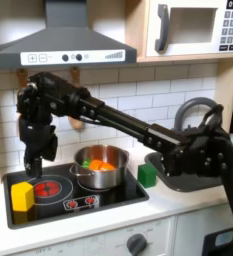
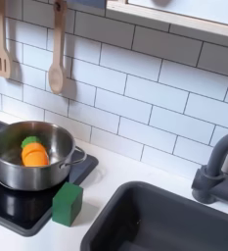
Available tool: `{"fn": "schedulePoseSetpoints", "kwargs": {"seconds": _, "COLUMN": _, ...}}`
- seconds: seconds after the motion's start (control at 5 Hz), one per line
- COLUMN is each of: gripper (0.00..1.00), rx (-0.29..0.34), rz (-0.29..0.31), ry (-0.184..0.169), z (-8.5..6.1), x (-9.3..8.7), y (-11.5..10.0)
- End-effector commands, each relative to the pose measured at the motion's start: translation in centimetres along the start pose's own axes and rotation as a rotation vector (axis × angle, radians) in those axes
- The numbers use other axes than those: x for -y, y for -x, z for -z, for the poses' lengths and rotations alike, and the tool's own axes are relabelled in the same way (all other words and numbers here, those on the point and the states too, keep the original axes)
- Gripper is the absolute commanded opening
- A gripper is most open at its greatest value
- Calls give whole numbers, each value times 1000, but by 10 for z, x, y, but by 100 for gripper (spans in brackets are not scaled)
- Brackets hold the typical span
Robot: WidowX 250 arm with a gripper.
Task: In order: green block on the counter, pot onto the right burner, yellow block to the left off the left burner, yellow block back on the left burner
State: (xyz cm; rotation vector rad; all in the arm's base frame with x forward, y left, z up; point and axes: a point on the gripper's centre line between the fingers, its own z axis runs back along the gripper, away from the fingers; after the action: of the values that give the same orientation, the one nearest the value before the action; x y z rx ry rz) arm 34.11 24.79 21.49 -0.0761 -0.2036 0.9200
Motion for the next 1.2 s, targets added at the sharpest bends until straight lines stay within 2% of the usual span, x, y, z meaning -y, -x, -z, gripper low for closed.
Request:
{"fn": "schedulePoseSetpoints", "kwargs": {"seconds": 0.0, "gripper": 100, "rx": -4, "rz": -14, "ry": -15, "z": 10, "x": -5, "y": -9}}
{"fn": "schedulePoseSetpoints", "kwargs": {"seconds": 0.2, "gripper": 100, "rx": -17, "rz": -13, "ry": -21, "z": 18, "x": -5, "y": -12}}
{"fn": "schedulePoseSetpoints", "kwargs": {"seconds": 0.4, "gripper": 100, "rx": -25, "rz": -40, "ry": -27, "z": 25, "x": -10, "y": -20}}
{"fn": "schedulePoseSetpoints", "kwargs": {"seconds": 0.8, "gripper": 100, "rx": -35, "rz": -53, "ry": -35, "z": 31, "x": -12, "y": -30}}
{"fn": "schedulePoseSetpoints", "kwargs": {"seconds": 1.0, "gripper": 100, "rx": -47, "rz": -66, "ry": -43, "z": 37, "x": -19, "y": -32}}
